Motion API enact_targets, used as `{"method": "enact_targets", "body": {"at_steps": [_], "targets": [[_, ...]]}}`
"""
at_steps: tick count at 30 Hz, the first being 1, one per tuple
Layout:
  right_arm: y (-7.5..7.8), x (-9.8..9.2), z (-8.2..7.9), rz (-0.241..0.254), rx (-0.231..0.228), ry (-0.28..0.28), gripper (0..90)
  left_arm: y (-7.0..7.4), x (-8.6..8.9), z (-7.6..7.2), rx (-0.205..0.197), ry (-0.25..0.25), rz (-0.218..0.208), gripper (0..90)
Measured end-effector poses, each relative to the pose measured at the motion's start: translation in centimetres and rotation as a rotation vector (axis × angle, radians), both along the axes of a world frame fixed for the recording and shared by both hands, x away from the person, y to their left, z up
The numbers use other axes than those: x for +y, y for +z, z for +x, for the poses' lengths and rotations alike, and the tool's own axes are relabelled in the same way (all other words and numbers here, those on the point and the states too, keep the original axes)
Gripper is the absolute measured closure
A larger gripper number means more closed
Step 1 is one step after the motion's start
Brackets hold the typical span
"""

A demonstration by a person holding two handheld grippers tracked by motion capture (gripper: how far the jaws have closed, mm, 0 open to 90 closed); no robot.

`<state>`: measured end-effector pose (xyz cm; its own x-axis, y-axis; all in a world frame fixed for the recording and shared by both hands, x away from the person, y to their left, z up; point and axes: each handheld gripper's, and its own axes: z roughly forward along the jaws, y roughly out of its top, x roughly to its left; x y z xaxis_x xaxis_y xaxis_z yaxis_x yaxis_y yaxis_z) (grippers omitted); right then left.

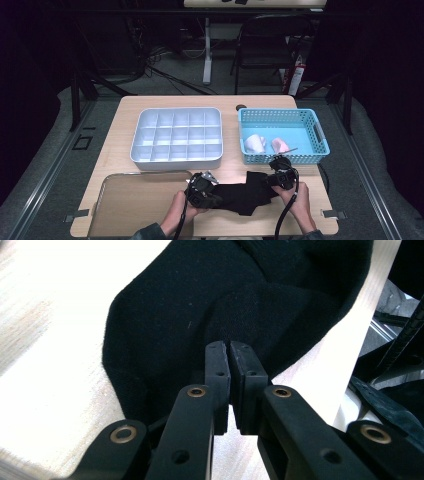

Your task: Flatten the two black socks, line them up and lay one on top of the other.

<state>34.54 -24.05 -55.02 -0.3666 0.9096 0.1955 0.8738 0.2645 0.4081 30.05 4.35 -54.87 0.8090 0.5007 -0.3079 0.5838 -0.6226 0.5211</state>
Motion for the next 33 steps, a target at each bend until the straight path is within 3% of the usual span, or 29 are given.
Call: {"method": "enact_targets", "body": {"at_steps": [3, 7, 15, 23, 30, 33], "targets": [[0.0, -0.1, 0.0, 0.010, -0.007, 0.001, 85.1, 0.0, 0.0, 0.0, 0.001, 0.000, -0.002, 86.9], [0.7, 0.0, -0.5, 0.010, -0.033, 0.003, 86.8, 0.3, 0.1, -0.2, -0.006, 0.000, -0.008, 87.0], [3.2, -0.8, -1.9, 0.058, -0.146, -0.004, 86.8, 1.3, 0.7, -0.2, -0.039, 0.029, -0.055, 87.0], [5.0, -1.7, -3.6, 0.096, -0.271, -0.056, 87.0, 2.0, 1.5, 0.4, -0.082, 0.064, -0.070, 87.0], [5.4, -2.5, -4.1, 0.121, -0.331, -0.077, 86.9, 2.4, 2.0, 0.7, -0.094, 0.081, -0.085, 87.0], [5.8, -2.8, -4.3, 0.131, -0.336, -0.083, 86.8, 2.6, 2.3, 0.7, -0.060, 0.066, -0.121, 87.0]]}}
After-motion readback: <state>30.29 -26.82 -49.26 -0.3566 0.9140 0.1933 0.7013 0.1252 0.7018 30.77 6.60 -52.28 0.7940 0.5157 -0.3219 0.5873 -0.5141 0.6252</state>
